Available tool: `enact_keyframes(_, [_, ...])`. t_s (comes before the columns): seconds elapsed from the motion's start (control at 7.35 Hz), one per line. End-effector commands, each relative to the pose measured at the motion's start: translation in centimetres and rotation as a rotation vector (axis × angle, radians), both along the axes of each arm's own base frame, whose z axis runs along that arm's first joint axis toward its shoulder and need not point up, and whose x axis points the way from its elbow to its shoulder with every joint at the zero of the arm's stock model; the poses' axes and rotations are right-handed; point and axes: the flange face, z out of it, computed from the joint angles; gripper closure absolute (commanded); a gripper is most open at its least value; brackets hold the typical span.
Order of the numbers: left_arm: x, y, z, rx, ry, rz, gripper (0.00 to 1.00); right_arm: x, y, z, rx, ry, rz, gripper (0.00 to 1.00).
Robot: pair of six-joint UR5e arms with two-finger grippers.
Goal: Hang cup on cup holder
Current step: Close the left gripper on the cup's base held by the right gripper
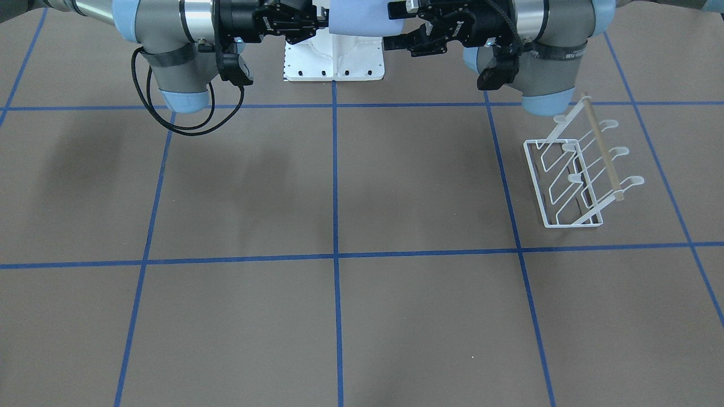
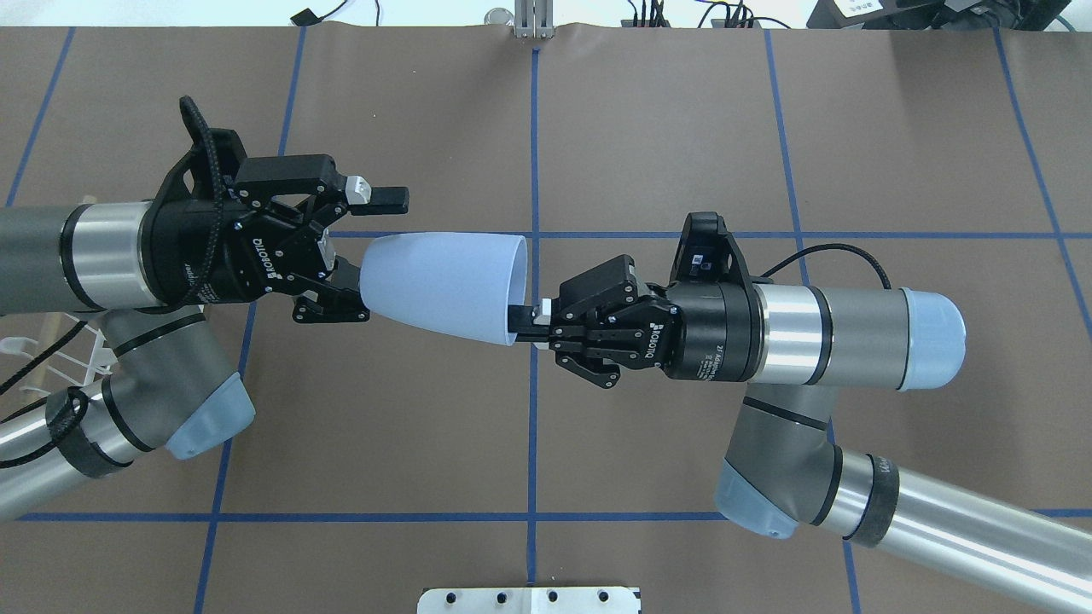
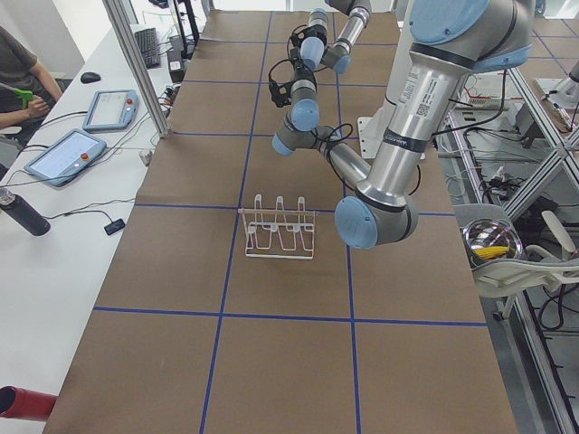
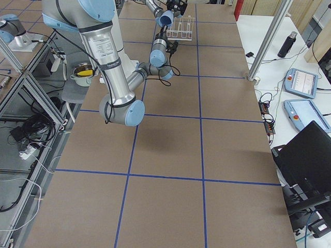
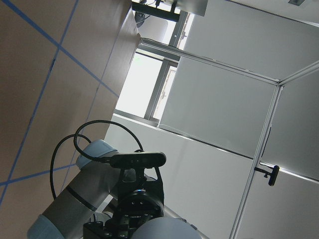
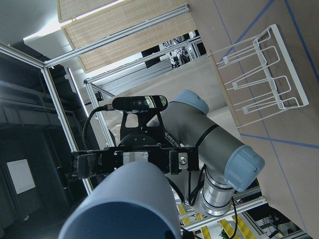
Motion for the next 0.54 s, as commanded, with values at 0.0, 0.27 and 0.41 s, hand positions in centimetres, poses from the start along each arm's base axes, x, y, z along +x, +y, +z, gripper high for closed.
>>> enact_keyframes(0.0, [-0.17,0.41,-0.30,0.007,0.010,0.005,0.10,0.04,-0.23,0.09,-0.012,-0.003,0.011,1.00])
enact_keyframes(0.27, [-0.21,0.44,-0.35,0.008,0.012,0.005,0.10,-0.04,-0.34,0.18,-0.017,-0.002,0.015,1.00])
enact_keyframes(0.41, [-0.15,0.49,-0.43,0.009,0.013,0.007,0.11,-0.10,-0.28,0.10,-0.016,-0.003,0.014,1.00])
